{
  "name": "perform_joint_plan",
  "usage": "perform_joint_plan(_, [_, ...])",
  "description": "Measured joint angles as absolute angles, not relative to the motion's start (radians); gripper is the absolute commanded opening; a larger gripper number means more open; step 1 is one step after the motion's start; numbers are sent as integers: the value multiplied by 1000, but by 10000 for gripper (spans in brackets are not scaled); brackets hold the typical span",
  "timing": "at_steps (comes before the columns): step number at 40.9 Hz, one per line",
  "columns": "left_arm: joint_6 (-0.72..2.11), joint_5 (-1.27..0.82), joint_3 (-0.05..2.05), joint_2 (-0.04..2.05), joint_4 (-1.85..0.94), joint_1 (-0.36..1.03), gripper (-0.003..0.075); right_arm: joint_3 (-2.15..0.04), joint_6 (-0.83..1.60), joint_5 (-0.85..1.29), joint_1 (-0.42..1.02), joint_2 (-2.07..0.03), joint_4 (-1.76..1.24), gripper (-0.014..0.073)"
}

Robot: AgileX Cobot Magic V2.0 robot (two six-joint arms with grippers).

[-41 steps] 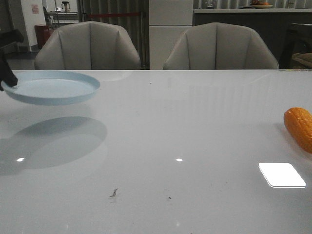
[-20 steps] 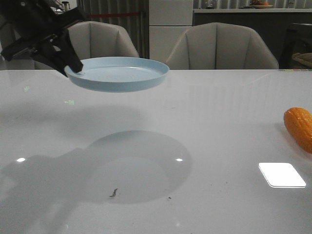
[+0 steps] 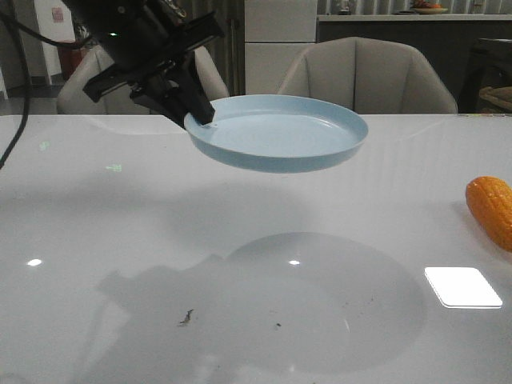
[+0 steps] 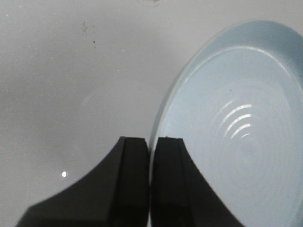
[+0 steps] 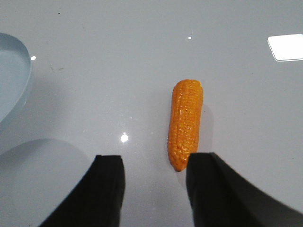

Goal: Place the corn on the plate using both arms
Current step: 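Lift the plate with the left gripper and carry it toward the table center, then lower the plate onto the table center, open the left gripper, withdraw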

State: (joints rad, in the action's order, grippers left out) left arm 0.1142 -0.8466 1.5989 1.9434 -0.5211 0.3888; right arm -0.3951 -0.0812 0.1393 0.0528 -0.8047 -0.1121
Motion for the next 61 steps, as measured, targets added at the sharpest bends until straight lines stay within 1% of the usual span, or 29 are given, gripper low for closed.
perform_joint_plan(17, [102,-888,1599,2138,-521,408,97,-395,-81,153,53,-805,-112,426])
perform_joint_plan(20, [96,-888,1599,2147,-521,408,118,-395,-81,153,53,-805,-112,426])
perform_joint_plan(24, [94,-890,1599,2147,-521,408,196,-395,-81,153,53,-805,-112,426])
perform_joint_plan(27, [92,-897,1599,2147,-503,408,333,-395,-81,153,53,-805,-112,426])
perform_joint_plan(29, [92,-904,1599,2147,-487,408,384,-395,-81,153,53,-805,-112,426])
perform_joint_plan(30, [92,-904,1599,2147,-478,408,393,-395,-81,153,53,-805,-112,426])
perform_joint_plan(36, [92,-935,1631,2151,-419,408,370,-395,-81,153,53,-805,-112,426])
perform_joint_plan(41, [92,-999,1716,2153,-358,408,339,-395,-81,153,53,-805,-112,426])
perform_joint_plan(47, [92,-1027,1834,2150,-256,406,304,-395,-81,153,53,-805,-112,426])
perform_joint_plan(53, [90,-1030,1912,2113,-132,397,274,-395,-81,153,53,-805,-110,426])
perform_joint_plan(61, [60,-1010,1920,2007,-50,366,260,-395,-81,153,53,-805,-110,426])
